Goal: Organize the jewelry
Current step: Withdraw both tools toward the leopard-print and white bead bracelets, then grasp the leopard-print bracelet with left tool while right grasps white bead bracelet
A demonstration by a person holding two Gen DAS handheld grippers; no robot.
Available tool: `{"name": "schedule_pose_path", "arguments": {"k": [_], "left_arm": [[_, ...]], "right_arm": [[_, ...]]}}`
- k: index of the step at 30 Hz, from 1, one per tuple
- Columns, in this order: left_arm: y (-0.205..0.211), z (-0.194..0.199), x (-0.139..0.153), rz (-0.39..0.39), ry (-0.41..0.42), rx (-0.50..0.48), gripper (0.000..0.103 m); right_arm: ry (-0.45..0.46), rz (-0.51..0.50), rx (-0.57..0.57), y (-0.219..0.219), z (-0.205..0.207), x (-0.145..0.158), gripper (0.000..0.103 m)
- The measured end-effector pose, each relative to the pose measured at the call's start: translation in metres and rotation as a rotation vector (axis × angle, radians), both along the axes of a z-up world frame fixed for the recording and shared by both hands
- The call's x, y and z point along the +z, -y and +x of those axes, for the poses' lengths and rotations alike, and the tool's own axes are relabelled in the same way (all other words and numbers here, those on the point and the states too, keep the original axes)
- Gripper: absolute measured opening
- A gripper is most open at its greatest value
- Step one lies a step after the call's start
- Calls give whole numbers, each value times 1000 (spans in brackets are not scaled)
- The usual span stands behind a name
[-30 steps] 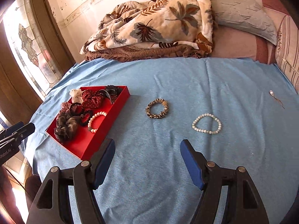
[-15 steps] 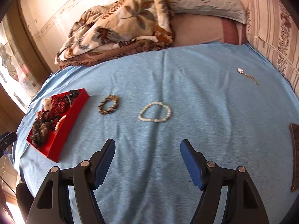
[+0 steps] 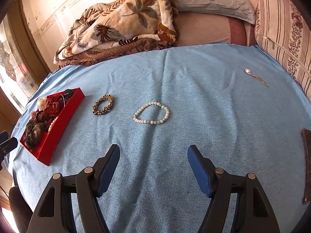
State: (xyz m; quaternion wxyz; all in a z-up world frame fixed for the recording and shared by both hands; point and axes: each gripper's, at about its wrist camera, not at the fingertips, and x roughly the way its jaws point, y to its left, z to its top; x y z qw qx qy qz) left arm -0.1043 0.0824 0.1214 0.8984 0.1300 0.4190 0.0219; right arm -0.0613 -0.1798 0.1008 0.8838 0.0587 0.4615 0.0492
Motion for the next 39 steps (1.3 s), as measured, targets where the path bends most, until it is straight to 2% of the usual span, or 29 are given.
{"name": "schedule_pose_path", "arguments": {"k": [27,33,39], "left_arm": [[-1,14,-31,-21,-93,-6,62],[1,37,-32,-74,-111,-12,62],[18,93,-31,-179,-140,-55,62]], "right_arm": [[-34,23,10,-5,4,-4,77],[-5,26,-7,1,26,11,76],[2,-15,-3,9,69,8,76]]}}
